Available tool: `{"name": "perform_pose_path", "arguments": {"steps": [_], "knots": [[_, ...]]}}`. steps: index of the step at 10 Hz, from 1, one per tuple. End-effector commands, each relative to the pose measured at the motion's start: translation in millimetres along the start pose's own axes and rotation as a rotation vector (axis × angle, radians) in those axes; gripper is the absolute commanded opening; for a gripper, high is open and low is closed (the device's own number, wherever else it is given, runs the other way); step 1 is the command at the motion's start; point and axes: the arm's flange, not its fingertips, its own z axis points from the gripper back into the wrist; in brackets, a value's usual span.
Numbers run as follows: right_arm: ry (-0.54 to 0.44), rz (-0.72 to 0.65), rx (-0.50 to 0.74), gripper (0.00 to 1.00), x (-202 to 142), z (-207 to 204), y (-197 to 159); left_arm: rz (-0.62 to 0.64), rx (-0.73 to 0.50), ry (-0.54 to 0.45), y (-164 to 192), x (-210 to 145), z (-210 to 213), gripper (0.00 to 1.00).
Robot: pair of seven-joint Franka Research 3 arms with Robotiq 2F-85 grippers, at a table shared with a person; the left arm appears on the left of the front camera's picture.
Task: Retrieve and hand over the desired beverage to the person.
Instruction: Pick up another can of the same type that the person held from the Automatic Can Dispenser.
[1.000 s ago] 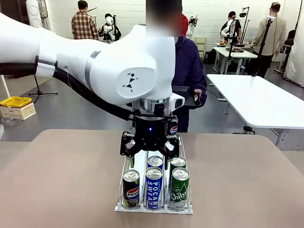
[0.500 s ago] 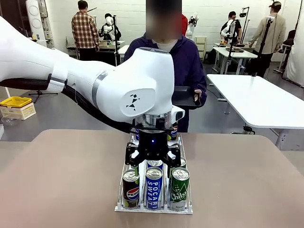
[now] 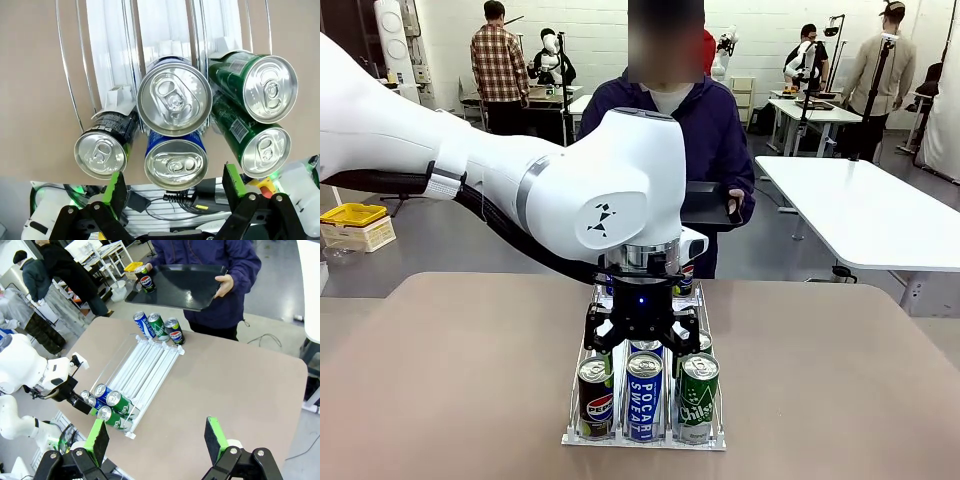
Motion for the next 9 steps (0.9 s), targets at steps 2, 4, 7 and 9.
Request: {"name": "perform_pose_path", "arguments": {"steps": [2,4,7,9], "knots": [[-0.016,0.007,0.035,1.0,0.3,-2.3,-1.6,-0.037,-0.019,-0.017,0.4,1.2,-6.9,1.0],[-0.016,0.007,0.035,1.0,0.3,-2.3,-1.6,-0.039,-0.018,-0.021,-0.1,1.3,-6.8,1.0],[-0.016,0.007,0.035,1.0,0.3,-2.3,-1.6,-0.036,-0.008,-0.03,0.3,2.3,-6.6,1.0],[-0.016,0.007,0.035,1.0,0.3,-2.3,-1.6,-0.046,-0.002,-0.036,0.2,2.5,-7.8,0.86]]}}
